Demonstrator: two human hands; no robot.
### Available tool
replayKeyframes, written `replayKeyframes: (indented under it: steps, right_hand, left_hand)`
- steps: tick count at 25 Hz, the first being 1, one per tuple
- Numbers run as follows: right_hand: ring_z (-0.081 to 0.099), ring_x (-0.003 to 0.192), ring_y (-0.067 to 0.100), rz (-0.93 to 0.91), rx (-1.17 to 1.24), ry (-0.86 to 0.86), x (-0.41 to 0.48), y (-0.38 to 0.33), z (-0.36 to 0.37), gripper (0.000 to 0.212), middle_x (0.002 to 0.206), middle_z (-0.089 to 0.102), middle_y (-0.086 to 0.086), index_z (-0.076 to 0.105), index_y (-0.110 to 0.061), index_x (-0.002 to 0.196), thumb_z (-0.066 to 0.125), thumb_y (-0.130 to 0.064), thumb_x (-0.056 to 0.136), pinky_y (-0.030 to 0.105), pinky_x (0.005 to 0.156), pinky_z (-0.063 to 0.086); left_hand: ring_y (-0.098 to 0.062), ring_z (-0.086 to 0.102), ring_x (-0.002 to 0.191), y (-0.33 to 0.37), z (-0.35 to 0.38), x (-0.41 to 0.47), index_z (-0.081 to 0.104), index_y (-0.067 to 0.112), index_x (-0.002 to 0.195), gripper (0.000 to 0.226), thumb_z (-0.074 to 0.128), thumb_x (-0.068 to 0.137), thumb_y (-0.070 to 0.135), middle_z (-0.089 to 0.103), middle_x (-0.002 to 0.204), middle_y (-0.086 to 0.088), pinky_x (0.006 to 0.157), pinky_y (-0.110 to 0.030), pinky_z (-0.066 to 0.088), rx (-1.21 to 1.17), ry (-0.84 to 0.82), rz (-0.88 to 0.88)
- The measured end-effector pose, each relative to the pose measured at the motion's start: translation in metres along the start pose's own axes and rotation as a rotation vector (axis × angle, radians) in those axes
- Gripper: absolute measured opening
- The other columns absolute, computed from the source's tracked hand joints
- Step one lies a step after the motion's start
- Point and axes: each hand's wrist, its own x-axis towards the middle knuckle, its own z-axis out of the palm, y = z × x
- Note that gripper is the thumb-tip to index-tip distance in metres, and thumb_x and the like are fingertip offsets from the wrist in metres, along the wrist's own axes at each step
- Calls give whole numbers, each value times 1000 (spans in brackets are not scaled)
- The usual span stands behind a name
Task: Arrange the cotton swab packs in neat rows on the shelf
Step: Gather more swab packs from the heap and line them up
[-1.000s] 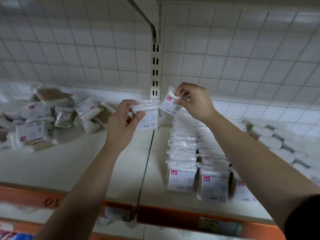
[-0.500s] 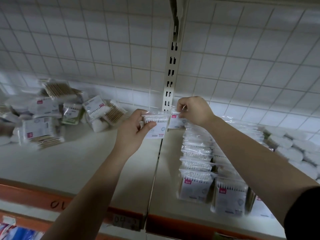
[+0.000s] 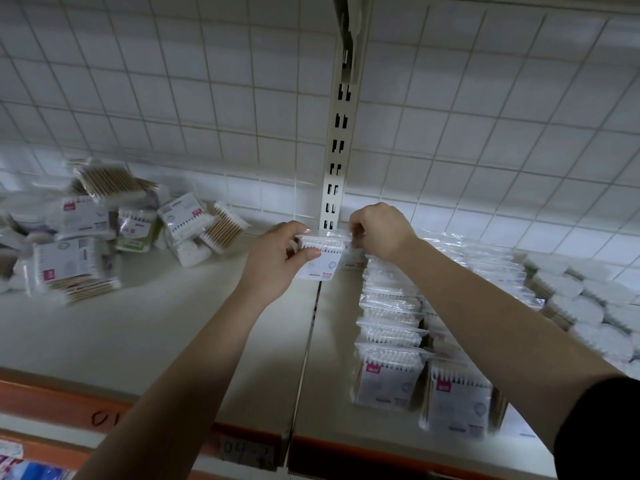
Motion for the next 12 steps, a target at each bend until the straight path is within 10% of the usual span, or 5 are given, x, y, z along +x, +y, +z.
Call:
replayKeyframes:
  steps: [12]
  right_hand:
    - [62,84,17,80,206,44,-7,9,-2,15,88,70,1,72,-13,86,60,-5,84,22,73,43]
  left_hand:
    - [-24,61,71,4,24,10,66,12,98,23,76,78,17,56,78,8,71,-35,50,49,-118,7]
